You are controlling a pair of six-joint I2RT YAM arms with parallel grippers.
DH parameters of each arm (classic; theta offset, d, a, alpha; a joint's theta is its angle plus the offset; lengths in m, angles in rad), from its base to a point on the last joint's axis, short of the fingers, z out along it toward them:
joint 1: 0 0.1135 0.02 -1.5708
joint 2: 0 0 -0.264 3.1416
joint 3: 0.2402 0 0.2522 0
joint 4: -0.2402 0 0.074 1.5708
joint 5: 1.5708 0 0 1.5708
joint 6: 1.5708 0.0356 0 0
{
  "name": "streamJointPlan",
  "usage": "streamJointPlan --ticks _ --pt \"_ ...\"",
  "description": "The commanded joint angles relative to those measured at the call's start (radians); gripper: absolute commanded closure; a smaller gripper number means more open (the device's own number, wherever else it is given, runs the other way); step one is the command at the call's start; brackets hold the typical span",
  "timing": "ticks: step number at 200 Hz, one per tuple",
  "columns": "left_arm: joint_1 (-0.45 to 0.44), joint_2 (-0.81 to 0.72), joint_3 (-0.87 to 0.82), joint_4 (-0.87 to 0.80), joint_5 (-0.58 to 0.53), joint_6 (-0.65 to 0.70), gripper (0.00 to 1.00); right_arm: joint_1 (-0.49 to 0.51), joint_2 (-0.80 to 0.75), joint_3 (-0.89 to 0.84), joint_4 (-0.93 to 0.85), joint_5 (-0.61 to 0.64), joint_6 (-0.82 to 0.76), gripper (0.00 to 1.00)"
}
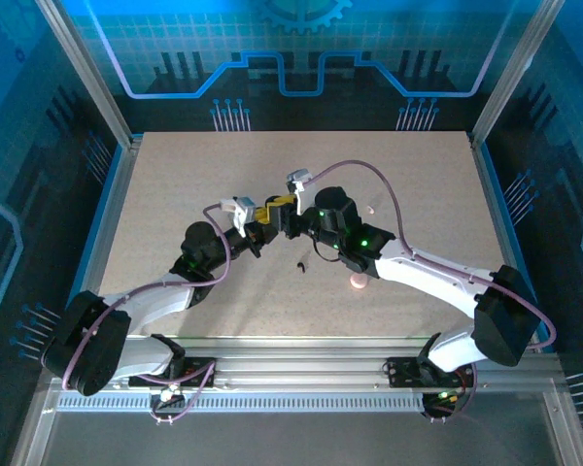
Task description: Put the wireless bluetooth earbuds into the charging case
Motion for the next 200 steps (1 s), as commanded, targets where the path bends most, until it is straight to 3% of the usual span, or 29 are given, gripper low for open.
streamJointPlan --ticks 1,200 --pt "0.0 -0.043 0.039 0.046 -0.035 0.025 0.92 0.016 -0.009 -0.022 -0.038 0.007 0.008 0.74" --pt "0.0 -0.054 0.03 0.026 -0.037 0.031 0.92 0.016 -0.018 -0.018 -0.032 0.012 0.013 0.62"
